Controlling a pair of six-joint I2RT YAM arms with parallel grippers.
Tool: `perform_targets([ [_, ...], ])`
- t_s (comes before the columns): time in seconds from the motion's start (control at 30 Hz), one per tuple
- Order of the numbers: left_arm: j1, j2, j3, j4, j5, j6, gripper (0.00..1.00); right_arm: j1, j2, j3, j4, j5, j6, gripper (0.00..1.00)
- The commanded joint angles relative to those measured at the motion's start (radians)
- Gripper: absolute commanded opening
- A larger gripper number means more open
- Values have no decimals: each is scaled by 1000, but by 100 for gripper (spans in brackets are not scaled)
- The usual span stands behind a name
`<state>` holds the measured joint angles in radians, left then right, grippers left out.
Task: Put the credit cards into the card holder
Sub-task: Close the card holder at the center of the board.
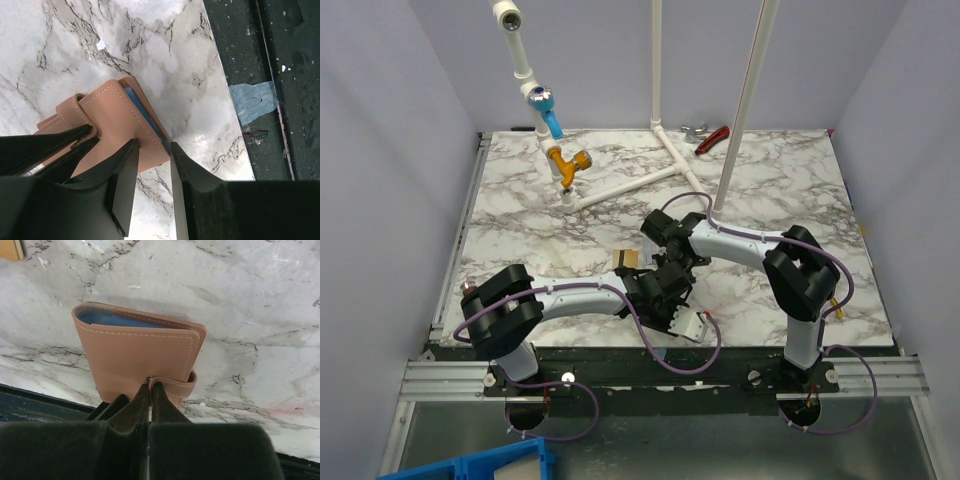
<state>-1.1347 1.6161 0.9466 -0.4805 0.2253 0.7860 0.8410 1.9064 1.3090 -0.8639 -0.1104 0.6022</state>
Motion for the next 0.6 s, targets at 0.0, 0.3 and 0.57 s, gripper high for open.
perform_targets([
  [0.0,-6,-24,0,-27,20,22,32,12,124,-64,105,-8,-8,1],
  [0.3,-6,-39,26,-55,20,28,33,12,193,-48,131,-14,-10,1],
  [0.57,-6,-45,27,-75,14,39,33,2,295,-9,149,-36,-36,1],
])
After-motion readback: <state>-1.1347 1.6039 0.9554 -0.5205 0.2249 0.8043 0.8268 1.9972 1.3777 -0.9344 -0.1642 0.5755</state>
